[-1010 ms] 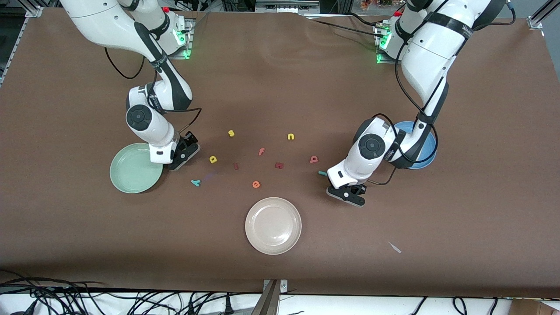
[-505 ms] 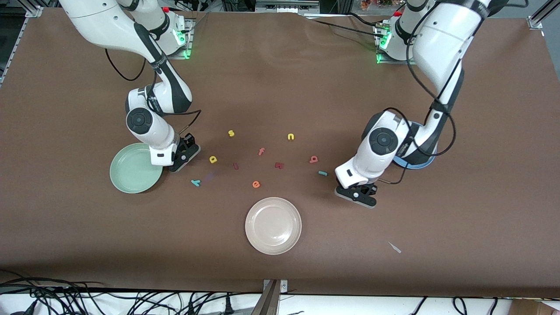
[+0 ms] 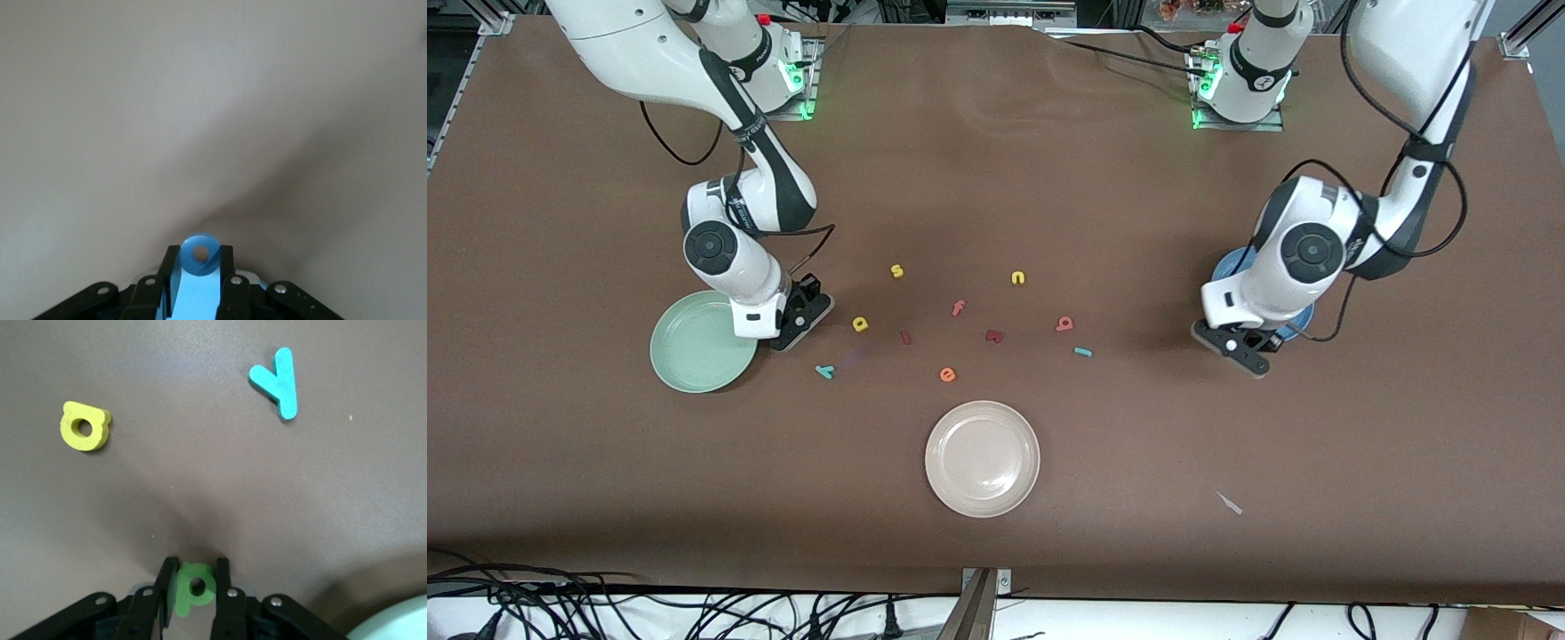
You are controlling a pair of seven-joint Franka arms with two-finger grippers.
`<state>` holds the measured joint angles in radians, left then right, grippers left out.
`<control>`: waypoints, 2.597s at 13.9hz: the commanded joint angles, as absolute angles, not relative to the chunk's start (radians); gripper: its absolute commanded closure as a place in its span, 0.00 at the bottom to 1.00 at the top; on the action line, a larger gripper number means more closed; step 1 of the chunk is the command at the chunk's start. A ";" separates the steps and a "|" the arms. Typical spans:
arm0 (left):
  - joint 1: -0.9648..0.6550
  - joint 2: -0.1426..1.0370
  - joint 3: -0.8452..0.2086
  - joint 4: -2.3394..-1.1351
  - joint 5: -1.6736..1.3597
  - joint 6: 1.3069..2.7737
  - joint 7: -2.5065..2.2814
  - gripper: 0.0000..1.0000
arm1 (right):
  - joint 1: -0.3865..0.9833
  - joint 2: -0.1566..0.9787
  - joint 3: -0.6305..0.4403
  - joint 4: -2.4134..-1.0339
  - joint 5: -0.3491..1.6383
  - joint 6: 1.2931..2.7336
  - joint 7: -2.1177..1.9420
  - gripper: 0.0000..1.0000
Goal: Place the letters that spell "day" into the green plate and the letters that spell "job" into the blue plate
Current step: 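Release the o on the blue plate while the right gripper releases the p, then grasp the teal bar letter with the left gripper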
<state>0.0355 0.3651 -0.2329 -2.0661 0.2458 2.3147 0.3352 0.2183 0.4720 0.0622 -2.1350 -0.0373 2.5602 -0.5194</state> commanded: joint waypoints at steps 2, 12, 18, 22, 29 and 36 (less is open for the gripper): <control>0.107 0.304 -0.245 -2.221 0.265 2.272 0.489 0.94 | 0.209 0.489 0.071 -2.122 -0.048 2.548 -0.532 0.89; 0.101 0.256 -0.299 -2.197 0.113 2.270 0.470 0.00 | 0.091 0.492 0.048 -1.792 -0.038 2.088 -0.483 0.89; -0.102 0.402 -0.292 -1.941 0.000 2.269 0.187 0.00 | 0.071 0.540 0.011 -1.753 -0.044 2.098 -0.342 0.00; -0.241 0.538 -0.281 -1.784 0.003 2.255 -0.203 0.00 | 0.084 0.519 0.041 -1.740 -0.040 2.076 -0.188 0.00; -0.299 0.637 -0.244 -1.663 -0.014 2.250 -0.713 0.00 | 0.118 0.515 0.173 -1.749 -0.035 2.094 0.147 0.00; -0.325 0.647 -0.186 -1.661 -0.124 2.258 -0.937 0.00 | 0.216 0.517 0.173 -1.891 -0.048 2.347 0.287 0.00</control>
<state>-0.2919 0.6287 -0.1984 -1.6846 -0.0830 2.2719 -0.8309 0.2182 0.5291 0.1728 -1.8221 -0.0368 2.2603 0.2749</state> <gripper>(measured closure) 0.000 0.000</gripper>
